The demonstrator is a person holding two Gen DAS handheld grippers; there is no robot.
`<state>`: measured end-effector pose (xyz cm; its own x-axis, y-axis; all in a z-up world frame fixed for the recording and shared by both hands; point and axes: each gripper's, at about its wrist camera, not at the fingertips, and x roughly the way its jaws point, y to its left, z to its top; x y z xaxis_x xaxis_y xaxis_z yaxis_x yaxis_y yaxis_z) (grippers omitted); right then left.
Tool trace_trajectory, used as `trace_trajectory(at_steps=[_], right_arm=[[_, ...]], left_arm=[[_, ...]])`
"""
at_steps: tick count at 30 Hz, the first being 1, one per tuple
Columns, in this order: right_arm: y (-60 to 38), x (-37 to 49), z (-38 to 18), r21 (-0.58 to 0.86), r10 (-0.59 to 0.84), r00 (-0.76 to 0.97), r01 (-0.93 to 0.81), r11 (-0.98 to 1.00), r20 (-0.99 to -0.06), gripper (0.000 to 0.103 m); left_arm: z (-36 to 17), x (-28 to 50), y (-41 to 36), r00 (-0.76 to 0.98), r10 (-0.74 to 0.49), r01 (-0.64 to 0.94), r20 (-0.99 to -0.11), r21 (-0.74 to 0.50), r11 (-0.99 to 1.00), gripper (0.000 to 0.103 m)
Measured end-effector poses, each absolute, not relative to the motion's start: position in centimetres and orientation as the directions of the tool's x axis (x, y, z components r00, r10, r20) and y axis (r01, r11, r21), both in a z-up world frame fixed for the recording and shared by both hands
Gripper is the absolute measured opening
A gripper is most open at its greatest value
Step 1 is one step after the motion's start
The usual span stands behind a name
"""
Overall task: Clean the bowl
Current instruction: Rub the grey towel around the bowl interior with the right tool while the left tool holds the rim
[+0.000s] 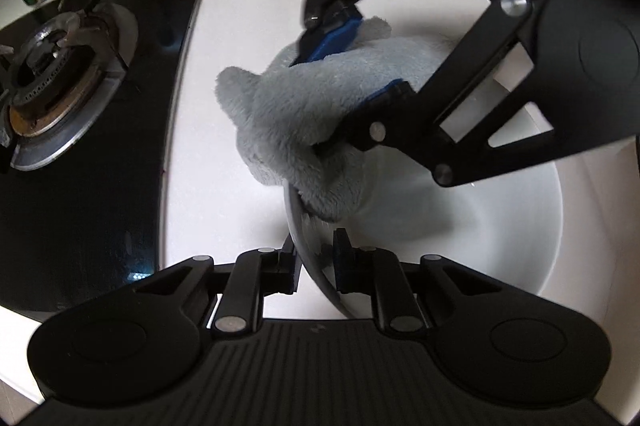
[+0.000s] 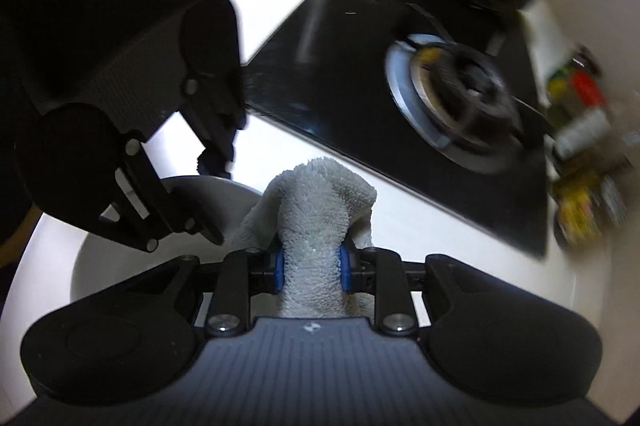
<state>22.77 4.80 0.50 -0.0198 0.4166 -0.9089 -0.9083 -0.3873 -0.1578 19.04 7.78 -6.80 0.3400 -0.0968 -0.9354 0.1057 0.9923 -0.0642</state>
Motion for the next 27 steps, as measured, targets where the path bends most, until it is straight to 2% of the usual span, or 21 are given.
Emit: trace_trajectory(at_steps=[2, 7, 11, 14, 16, 20, 24, 27], right_arm=[[4.5, 24.1, 0.4, -0.104, 0.435, -0.017, -0.962, -0.253, -0.9, 0.023], [1.6, 24.8, -0.2, -0.126, 0.389, 0.15, -0.988, 0.087, -0.909, 0.017], [-2.8, 24.9, -0.2, -0.055, 0.299, 0.243, -0.85, 0.524, -0.923, 0.015], [-5.6, 23.6, 0.1, 0.008, 0.254, 0.237, -0.717, 0.697, -0.938, 0.016], [-6.7, 22.5, 0.3, 0.041, 0.255, 0.216, -0.683, 0.73, -0.942, 0.017], [-6.5, 22.2, 0.7, 0.014, 0.248, 0.192, -0.765, 0.644, -0.949, 0.021], [-2.3, 22.8, 0.8, -0.168, 0.245, 0.269, -0.916, 0.365, -0.932, 0.022], [0.8, 22.6, 0.6, -0.249, 0.35, 0.249, -0.967, 0.046, -0.903, 0.022]], left_arm=[[-7.0, 19.6, 7.9, 0.358, -0.084, 0.094, -0.93, -0.053, 0.994, 0.018], [-7.1, 21.7, 7.9, 0.374, -0.095, 0.105, -0.923, -0.06, 0.993, 0.025], [-7.0, 21.8, 7.3, 0.362, -0.104, 0.112, -0.926, -0.068, 0.991, 0.025], [-6.9, 21.3, 6.6, 0.349, -0.116, 0.12, -0.93, -0.078, 0.99, 0.025], [-6.9, 21.1, 5.9, 0.342, -0.127, 0.154, -0.931, -0.078, 0.985, 0.024], [-7.3, 21.3, 5.3, 0.346, -0.126, 0.218, -0.93, -0.051, 0.975, 0.02], [-7.2, 20.8, 5.0, 0.353, -0.134, 0.257, -0.926, -0.042, 0.966, 0.018], [-7.3, 20.7, 5.0, 0.355, -0.145, 0.27, -0.924, -0.047, 0.962, 0.017]])
